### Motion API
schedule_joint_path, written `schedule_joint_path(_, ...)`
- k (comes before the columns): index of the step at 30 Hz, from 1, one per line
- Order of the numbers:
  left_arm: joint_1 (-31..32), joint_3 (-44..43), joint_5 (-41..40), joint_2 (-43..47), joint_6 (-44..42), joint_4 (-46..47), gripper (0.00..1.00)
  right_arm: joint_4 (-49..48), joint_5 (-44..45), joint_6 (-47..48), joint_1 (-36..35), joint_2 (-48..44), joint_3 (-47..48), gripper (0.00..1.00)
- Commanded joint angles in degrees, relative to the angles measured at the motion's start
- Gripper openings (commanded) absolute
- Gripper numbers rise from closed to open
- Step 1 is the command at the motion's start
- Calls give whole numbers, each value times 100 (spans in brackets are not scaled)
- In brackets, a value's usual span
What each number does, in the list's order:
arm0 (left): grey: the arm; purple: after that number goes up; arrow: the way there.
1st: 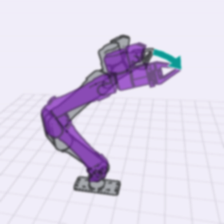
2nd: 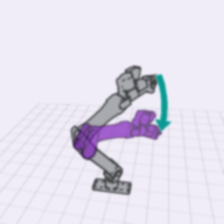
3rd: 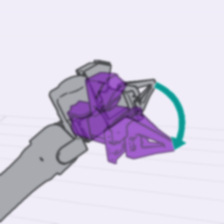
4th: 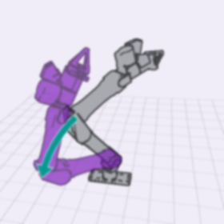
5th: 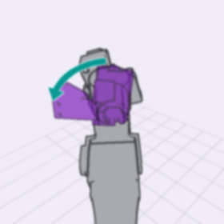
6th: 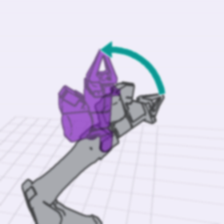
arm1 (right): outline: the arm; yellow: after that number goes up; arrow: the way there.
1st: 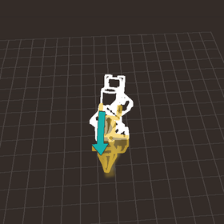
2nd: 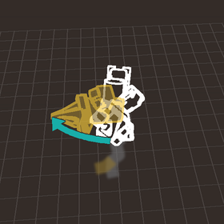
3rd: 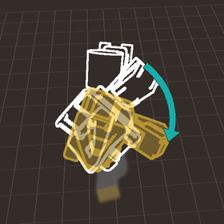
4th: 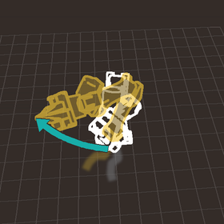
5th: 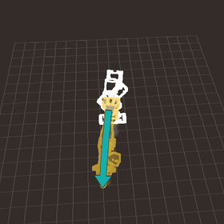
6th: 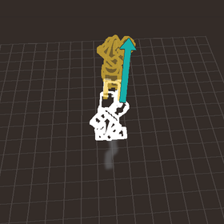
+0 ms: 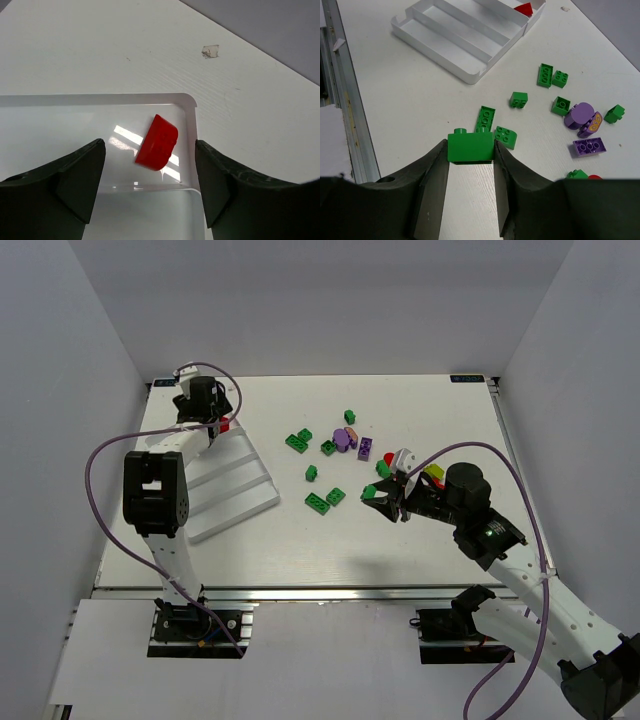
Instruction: Sort the legos into containers by color
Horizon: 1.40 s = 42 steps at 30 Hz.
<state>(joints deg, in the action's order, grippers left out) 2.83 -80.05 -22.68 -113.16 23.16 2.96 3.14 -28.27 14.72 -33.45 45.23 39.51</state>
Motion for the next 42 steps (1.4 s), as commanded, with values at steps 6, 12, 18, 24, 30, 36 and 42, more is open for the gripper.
schedule_joint_path(6,-37,-99,263,522,-4,-261,78,-217,-47,-13,-21,-59,-13,0)
schedule_joint_path(12,-81,1112,1870,2077,408,509,22,-217,145,74,-372,713,276,0)
schedule_joint_path(18,-98,2081,2812,3474,1085,768,58,107,358,356,-689,2988,2098,0)
schedule_joint_path(24,-98,2589,3323,4293,1077,723,66,1108,279,558,-961,5791,5001,0)
schedule_joint_path(30,-151,3127,3446,5391,1306,927,68,1613,715,1093,-1655,7789,7703,0)
schedule_joint_path(36,-151,3531,2690,6499,1086,749,82,444,1007,1069,-1972,8430,7949,0)
schedule_joint_path(42,-151,3611,2514,6843,963,697,82,-504,1736,348,-1972,9098,8265,0)
